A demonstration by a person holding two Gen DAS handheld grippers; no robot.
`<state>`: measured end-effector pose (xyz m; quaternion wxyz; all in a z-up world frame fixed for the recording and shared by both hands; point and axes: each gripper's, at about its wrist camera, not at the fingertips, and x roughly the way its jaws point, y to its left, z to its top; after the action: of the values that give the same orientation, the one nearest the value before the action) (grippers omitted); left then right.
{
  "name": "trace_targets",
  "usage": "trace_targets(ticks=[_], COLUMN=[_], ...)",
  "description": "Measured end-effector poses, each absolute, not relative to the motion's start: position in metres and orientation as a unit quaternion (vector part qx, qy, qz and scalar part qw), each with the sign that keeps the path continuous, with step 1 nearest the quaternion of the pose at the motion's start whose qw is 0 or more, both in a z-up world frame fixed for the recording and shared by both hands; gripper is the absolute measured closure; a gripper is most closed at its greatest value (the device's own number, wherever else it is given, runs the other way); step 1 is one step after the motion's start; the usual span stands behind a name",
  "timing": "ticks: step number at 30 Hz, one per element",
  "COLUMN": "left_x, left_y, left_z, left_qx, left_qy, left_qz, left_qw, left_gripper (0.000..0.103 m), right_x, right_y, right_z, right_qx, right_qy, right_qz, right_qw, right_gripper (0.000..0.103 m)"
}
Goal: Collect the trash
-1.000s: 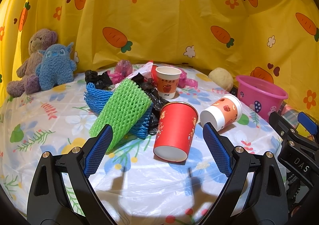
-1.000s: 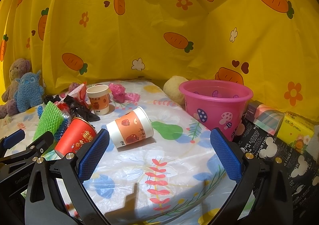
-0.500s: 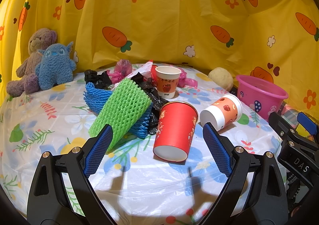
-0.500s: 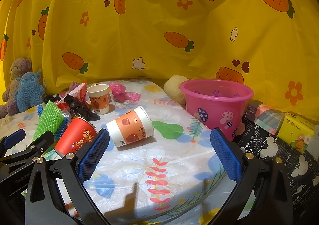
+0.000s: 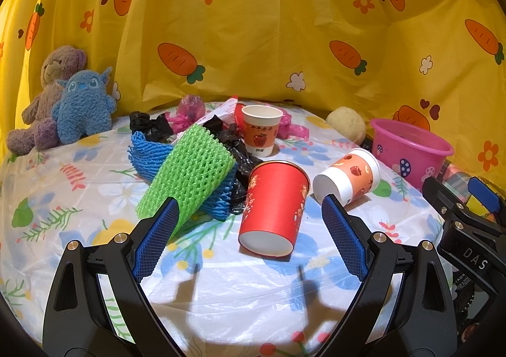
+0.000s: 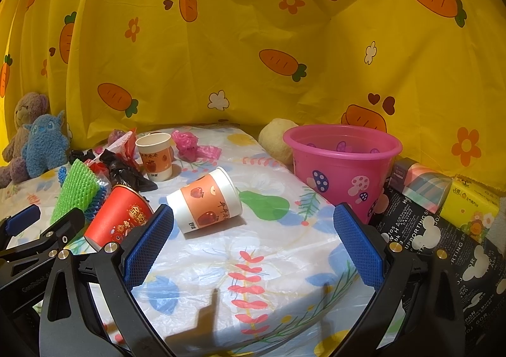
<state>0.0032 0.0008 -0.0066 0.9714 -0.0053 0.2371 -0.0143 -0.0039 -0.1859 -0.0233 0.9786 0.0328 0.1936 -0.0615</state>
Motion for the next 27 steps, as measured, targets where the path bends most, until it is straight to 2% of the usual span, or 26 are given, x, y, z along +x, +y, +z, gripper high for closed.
trace_targets(ticks=[13,24,27], left_x=[0.009,0.057,0.071], left_y=[0.024,0.0,-0.001], left_z=[-0.013,-0.035,-0.042], left_qx=[-0.038,-0.023,-0.025], left_qy=[0.241,0.319,0.34], left_qz=[-0.082,-0.117,-0.117], left_qw=[0.966,0.94,0.933], left_gripper=[0.013,0.013,0.019], right_x=[0.009,0.037,0.047], right_y=[-0.188,-0.194,-0.195], right_z=[-0.031,-0.041,-0.045], right_qx=[0.032,0.028,0.021], right_qy=[0.21,0.234,0.244], right_qz=[-0.052,-0.032,-0.012], right_qw=[0.976,0.971,0.969], right_gripper=[0.005,0.005,0.005])
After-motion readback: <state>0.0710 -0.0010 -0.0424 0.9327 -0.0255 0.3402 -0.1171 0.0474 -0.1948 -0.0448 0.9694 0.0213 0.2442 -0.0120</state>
